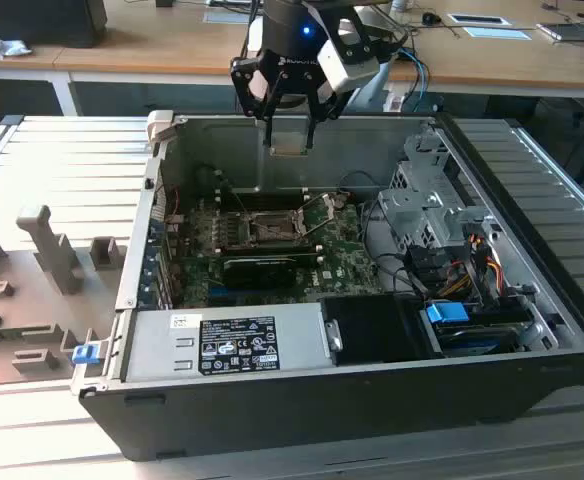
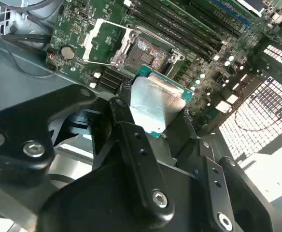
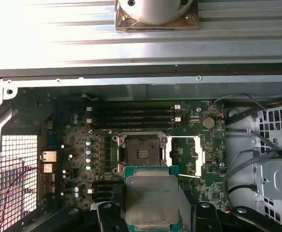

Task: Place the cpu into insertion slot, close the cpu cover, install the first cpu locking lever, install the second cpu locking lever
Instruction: 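Place the cpu into insertion slot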

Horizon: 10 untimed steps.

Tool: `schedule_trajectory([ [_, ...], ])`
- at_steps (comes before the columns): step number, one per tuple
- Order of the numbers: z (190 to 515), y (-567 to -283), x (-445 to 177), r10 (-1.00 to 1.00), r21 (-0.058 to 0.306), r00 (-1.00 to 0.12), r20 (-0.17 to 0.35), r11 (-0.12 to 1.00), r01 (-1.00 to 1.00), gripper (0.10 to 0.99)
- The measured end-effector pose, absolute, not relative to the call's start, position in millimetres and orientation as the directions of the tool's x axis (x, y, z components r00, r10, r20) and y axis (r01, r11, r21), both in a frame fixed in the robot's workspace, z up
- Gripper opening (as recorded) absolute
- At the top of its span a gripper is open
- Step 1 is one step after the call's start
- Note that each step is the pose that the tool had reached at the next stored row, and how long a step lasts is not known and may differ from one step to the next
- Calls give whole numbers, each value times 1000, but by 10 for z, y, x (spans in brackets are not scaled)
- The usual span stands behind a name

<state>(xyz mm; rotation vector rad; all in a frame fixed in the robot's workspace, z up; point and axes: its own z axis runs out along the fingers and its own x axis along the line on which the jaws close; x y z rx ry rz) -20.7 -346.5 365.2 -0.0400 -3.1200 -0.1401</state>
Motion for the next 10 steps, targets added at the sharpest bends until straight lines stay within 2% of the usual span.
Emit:
schedule_trajectory([
  [10, 3625, -3464, -212, 156, 89, -988, 19, 984, 157, 533],
])
